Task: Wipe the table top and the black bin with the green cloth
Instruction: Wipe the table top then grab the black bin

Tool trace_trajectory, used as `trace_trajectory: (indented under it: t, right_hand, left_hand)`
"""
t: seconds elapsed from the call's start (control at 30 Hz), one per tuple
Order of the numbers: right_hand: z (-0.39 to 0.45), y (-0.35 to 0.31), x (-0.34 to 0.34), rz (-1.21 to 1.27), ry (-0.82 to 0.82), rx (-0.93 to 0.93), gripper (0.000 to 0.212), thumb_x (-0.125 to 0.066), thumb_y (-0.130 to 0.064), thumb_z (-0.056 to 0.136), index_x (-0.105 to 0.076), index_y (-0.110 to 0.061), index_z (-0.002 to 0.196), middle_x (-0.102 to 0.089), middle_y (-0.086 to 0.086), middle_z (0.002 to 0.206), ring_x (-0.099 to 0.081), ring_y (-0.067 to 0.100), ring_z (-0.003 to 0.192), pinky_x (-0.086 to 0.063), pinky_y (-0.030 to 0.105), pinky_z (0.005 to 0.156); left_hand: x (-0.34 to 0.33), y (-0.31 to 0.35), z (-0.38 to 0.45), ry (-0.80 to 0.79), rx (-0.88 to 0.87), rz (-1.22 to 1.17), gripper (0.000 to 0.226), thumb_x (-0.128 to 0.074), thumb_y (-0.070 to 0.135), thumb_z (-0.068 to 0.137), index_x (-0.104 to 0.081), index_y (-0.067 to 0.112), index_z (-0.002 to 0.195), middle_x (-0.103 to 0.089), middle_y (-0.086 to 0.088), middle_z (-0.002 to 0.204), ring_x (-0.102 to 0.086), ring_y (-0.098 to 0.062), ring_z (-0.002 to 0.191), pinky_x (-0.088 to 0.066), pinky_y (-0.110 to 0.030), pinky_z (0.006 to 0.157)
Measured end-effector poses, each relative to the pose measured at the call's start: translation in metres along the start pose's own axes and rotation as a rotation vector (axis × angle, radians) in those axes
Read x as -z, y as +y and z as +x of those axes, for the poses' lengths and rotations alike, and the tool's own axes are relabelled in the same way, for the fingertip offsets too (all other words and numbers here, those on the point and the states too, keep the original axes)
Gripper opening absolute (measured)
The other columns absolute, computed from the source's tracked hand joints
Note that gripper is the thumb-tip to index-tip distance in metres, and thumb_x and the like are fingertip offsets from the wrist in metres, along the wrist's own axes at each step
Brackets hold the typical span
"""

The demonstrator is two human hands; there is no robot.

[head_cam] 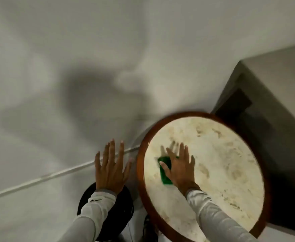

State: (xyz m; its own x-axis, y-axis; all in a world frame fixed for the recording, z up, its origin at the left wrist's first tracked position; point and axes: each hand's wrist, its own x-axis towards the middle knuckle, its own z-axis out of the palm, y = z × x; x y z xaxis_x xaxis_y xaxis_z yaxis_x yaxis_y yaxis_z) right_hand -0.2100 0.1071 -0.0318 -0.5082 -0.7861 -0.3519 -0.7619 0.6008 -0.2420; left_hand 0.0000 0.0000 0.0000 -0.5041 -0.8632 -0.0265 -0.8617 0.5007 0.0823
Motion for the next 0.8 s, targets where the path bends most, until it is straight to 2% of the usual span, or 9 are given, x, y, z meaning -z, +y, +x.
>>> trace_trajectory:
  t: [0.1, 0.2, 0.3, 0.37, 0.47, 0.57, 0.63, 0.73, 0.8]
  right_hand:
    - [0.009, 0.014, -0.080, 0.008, 0.052, -0.150, 0.075, -0.051, -0.070, 0.093, -0.036, -0.035, 0.158, -0.025, 0.024, 0.169, -0.031, 0.043, 0.154, -0.035, 0.061, 0.118]
    - [-0.002, 0.014, -0.125, 0.117, 0.332, -0.189, 0.072, -0.069, -0.054, 0.083, -0.056, -0.024, 0.147, -0.051, 0.030, 0.151, -0.056, 0.049, 0.131, -0.044, 0.053, 0.101]
    - [0.004, 0.002, -0.148, 0.311, 0.505, -0.158, 0.065, -0.084, -0.028, 0.077, -0.066, -0.015, 0.138, -0.051, 0.033, 0.145, -0.055, 0.051, 0.128, -0.048, 0.055, 0.103]
    - [0.004, -0.012, -0.150, 0.473, 0.584, -0.114, 0.060, -0.086, -0.012, 0.075, -0.070, -0.010, 0.132, -0.048, 0.033, 0.144, -0.052, 0.043, 0.133, -0.050, 0.052, 0.109]
    - [-0.013, -0.042, -0.154, 0.573, 0.724, 0.092, 0.053, -0.081, -0.002, 0.074, -0.073, -0.004, 0.126, -0.047, 0.030, 0.137, -0.052, 0.028, 0.132, -0.050, 0.026, 0.109]
    - [-0.043, -0.084, -0.166, 0.702, 0.634, 0.273, 0.051, -0.077, -0.013, 0.078, -0.068, -0.017, 0.128, -0.045, 0.023, 0.143, -0.059, 0.032, 0.131, -0.045, 0.018, 0.110]
    - [-0.062, -0.109, -0.190, 0.743, 0.487, 0.330, 0.055, -0.075, -0.018, 0.076, -0.064, -0.022, 0.131, -0.045, 0.020, 0.145, -0.051, 0.017, 0.139, -0.040, 0.015, 0.114]
    - [-0.080, -0.123, -0.233, 0.846, 0.243, 0.258, 0.064, -0.074, -0.021, 0.072, -0.062, -0.027, 0.135, -0.045, 0.009, 0.152, -0.049, 0.012, 0.142, -0.041, 0.014, 0.114]
    - [-0.084, -0.134, -0.265, 0.876, 0.190, 0.159, 0.059, -0.071, -0.023, 0.077, -0.063, -0.028, 0.135, -0.044, 0.005, 0.156, -0.048, 0.013, 0.145, -0.043, 0.017, 0.115]
  left_hand:
    - [-0.089, -0.025, -0.001, -0.158, 0.064, 0.048, 0.065, -0.041, 0.052, 0.100, -0.056, 0.010, 0.148, -0.053, -0.025, 0.156, -0.061, -0.043, 0.136, -0.051, -0.064, 0.107]
    - [-0.164, -0.051, -0.006, -0.209, 0.092, 0.070, 0.065, -0.042, 0.052, 0.101, -0.055, 0.010, 0.148, -0.052, -0.026, 0.156, -0.060, -0.044, 0.137, -0.048, -0.063, 0.109]
    - [-0.232, -0.077, -0.009, -0.274, 0.109, 0.079, 0.067, -0.041, 0.053, 0.103, -0.045, 0.011, 0.155, -0.043, -0.029, 0.161, -0.048, -0.045, 0.146, -0.037, -0.065, 0.117]
    - [-0.264, -0.092, -0.007, -0.353, 0.175, 0.045, 0.067, -0.041, 0.053, 0.106, -0.034, 0.015, 0.160, -0.033, -0.027, 0.167, -0.036, -0.043, 0.154, -0.027, -0.064, 0.122]
    - [-0.302, -0.115, 0.002, -0.416, 0.266, 0.022, 0.066, -0.047, 0.054, 0.103, -0.035, 0.020, 0.158, -0.029, -0.024, 0.167, -0.027, -0.041, 0.157, -0.021, -0.063, 0.124]
    - [-0.324, -0.140, 0.021, -0.606, 0.444, -0.004, 0.054, -0.050, 0.051, 0.101, -0.052, 0.021, 0.144, -0.042, -0.019, 0.157, -0.035, -0.040, 0.150, -0.022, -0.066, 0.122]
    - [-0.332, -0.157, 0.026, -0.670, 0.615, -0.156, 0.048, -0.056, 0.049, 0.097, -0.062, 0.016, 0.132, -0.055, -0.018, 0.145, -0.052, -0.041, 0.136, -0.033, -0.064, 0.119]
    - [-0.325, -0.163, 0.002, -0.573, 0.590, -0.370, 0.047, -0.063, 0.044, 0.096, -0.067, 0.005, 0.121, -0.060, -0.028, 0.130, -0.060, -0.048, 0.121, -0.048, -0.056, 0.108]
    - [-0.310, -0.175, -0.043, -0.429, 0.550, -0.403, 0.047, -0.065, 0.044, 0.096, -0.068, 0.001, 0.115, -0.059, -0.032, 0.119, -0.058, -0.051, 0.114, -0.048, -0.051, 0.100]
